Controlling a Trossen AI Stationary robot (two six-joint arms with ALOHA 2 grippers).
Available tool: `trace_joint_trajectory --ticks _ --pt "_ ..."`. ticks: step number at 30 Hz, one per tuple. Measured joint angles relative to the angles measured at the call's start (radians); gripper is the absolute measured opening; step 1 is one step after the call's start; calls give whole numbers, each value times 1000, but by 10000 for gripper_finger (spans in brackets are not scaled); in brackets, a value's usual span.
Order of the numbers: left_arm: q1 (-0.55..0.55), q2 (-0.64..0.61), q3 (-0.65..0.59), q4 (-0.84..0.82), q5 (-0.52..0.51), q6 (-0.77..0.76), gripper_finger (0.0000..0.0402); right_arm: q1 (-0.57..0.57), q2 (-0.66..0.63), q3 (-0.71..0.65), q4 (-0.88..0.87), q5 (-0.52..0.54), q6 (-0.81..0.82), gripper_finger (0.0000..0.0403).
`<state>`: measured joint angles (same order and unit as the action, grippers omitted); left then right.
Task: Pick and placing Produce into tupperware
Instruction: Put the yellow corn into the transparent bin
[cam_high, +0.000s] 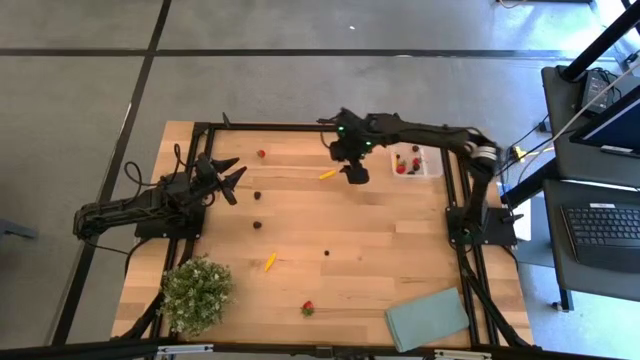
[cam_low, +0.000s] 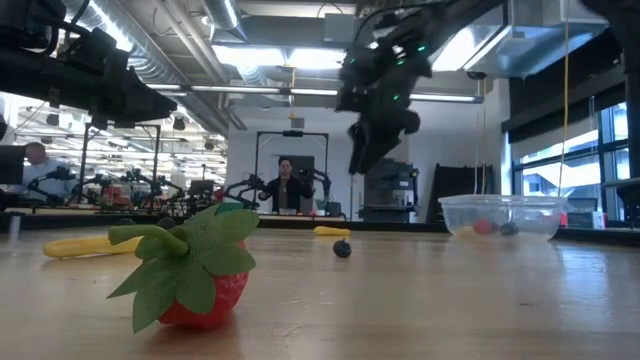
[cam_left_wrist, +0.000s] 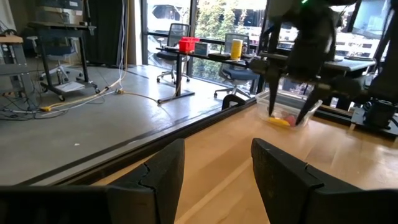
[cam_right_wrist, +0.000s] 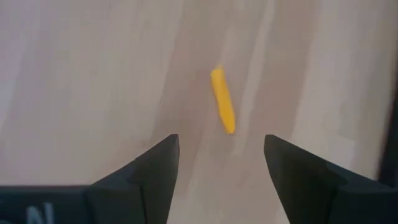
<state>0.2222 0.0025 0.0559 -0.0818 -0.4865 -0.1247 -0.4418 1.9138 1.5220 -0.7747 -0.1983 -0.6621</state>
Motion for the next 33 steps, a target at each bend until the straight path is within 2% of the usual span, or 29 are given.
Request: trace_joint_trajectory --ticks 6,12,17,22,29,33 --pt "0 0 0 -1 7 -25 179 9 161 137 -81 29 -75 236" --pt "0 0 0 -2 8 -30 179 31 251 179 -84 86 -77 236" --pt "0 0 0 -2 9 -30 179 45 286 180 -84 100 -76 236" --pt "0 0 0 -3 9 -30 179 51 308 180 -82 222 -76 231" --pt "0 0 0 -3 9 -30 179 51 324 181 -84 219 -78 191" --pt "0 0 0 -3 9 -30 179 50 325 181 -72 181 -80 168"
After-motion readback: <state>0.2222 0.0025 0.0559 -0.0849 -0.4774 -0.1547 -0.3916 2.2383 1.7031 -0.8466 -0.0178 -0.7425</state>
